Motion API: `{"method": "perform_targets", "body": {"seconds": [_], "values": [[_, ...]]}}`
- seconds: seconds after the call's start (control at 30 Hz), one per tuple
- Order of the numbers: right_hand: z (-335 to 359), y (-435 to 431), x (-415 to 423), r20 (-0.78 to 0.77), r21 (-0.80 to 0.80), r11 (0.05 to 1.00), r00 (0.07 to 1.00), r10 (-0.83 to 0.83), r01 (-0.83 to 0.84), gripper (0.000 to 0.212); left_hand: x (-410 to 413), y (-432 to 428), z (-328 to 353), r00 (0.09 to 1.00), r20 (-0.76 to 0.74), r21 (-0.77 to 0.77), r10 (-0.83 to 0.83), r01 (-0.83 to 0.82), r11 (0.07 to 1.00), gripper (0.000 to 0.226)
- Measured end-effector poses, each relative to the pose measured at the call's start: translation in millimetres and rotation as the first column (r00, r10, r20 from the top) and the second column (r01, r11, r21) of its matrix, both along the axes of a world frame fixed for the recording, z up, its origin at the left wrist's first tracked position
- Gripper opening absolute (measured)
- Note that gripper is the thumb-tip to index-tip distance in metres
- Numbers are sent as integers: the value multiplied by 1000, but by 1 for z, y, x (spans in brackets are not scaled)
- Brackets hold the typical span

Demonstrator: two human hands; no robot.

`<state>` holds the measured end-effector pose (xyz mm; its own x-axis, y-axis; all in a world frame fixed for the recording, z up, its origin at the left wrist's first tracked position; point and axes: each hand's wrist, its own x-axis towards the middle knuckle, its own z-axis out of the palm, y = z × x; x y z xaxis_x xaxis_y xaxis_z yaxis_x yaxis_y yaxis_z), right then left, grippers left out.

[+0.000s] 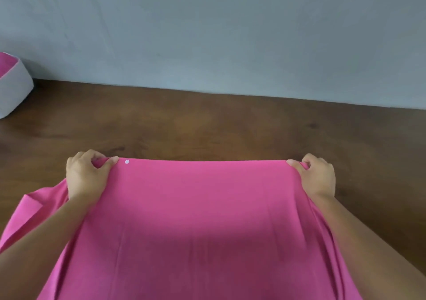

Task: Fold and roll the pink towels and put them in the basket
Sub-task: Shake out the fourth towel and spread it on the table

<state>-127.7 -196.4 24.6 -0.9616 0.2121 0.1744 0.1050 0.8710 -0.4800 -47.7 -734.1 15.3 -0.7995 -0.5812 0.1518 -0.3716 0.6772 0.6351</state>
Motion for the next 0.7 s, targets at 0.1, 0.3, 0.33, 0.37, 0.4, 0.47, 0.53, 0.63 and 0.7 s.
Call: {"method": "perform_targets", "body": {"seconds": [0.1,0.3,0.33,0.37,0.4,0.47,0.53,0.63,0.7], "values": [[-1,-3,-25,-4,16,999,1000,-30,30,50,-32,-2,0,999,-10,2,-36,36,999,23],[-8,-2,-71,-22,51,998,999,-45,47,51,-86,-7,-6,998,-27,-11,-64,64,998,23],[-9,-2,-78,-31,55,997,998,-46,48,52,-95,-8,-6,997,-30,-13,-65,65,998,24],[-10,-2,-86,-39,57,997,998,-43,45,52,-103,-8,-6,997,-34,-12,-64,63,998,24],[-11,-2,-94,-43,57,997,998,-44,46,52,-113,-8,-6,997,-37,-14,-62,62,998,25],[-13,0,-109,-39,52,997,998,-52,54,52,-131,-8,-6,997,-42,-19,-67,66,998,25],[-15,2,-126,-40,44,997,997,-63,65,52,-151,-9,-5,996,-49,-18,-72,71,997,26],[-17,5,-154,-37,26,997,997,-69,70,52,-181,-11,-4,996,-49,-8,-75,75,997,25],[-18,7,-172,-42,28,997,997,-65,66,52,-199,-10,-4,995,-60,-7,-76,75,997,25]]}}
